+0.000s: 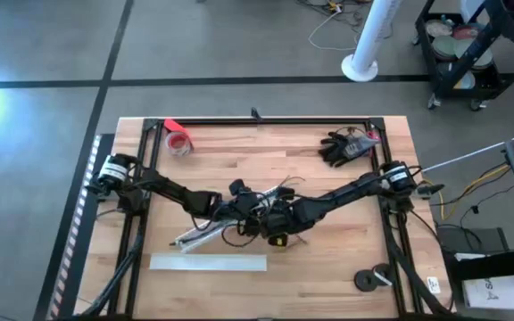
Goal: Ziptie cables
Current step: Put the zip-tied cables in the cable duct
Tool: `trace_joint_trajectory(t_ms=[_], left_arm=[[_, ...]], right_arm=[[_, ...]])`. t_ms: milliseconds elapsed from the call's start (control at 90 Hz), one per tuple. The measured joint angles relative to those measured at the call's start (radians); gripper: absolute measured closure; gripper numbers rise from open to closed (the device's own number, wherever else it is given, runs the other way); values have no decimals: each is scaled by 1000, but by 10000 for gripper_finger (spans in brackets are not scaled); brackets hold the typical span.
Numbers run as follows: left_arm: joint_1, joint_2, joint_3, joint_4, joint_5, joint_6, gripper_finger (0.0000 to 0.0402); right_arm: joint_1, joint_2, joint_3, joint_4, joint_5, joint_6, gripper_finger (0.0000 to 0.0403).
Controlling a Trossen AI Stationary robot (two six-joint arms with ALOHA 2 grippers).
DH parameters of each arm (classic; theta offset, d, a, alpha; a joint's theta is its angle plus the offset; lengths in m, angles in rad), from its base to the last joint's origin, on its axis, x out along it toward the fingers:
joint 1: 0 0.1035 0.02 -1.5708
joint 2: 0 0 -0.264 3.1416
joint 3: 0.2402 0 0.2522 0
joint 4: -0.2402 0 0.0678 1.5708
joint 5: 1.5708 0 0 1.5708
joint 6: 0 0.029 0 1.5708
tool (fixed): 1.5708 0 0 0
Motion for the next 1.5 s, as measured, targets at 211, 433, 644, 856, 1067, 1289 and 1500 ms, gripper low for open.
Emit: trace_joint_trajectory(t_ms=[211, 433, 644, 856, 1067, 1289, 1500], left_arm=[[0, 0, 0, 0, 0, 0, 303], [0, 0, -1, -3, -1, 0, 303], [3, 0, -5, -4, -5, -8, 303], [3, 0, -6, -7, -3, 4, 303], [2, 0, -6, -8, -3, 5, 303], [2, 0, -7, -8, -2, 5, 303], [2, 0, -7, -7, -2, 5, 303]], right_arm=[[-5, -2, 0, 53, -65, -4, 285], [-9, -2, 0, 82, -98, 51, 312], [-9, -3, -19, 93, -94, 136, 305], [4, -3, -68, 154, -43, 165, 317], [27, -31, -79, 154, 19, 193, 347], [28, -104, -181, 248, 17, 229, 304], [-6, -164, -373, 591, -148, 256, 247]])
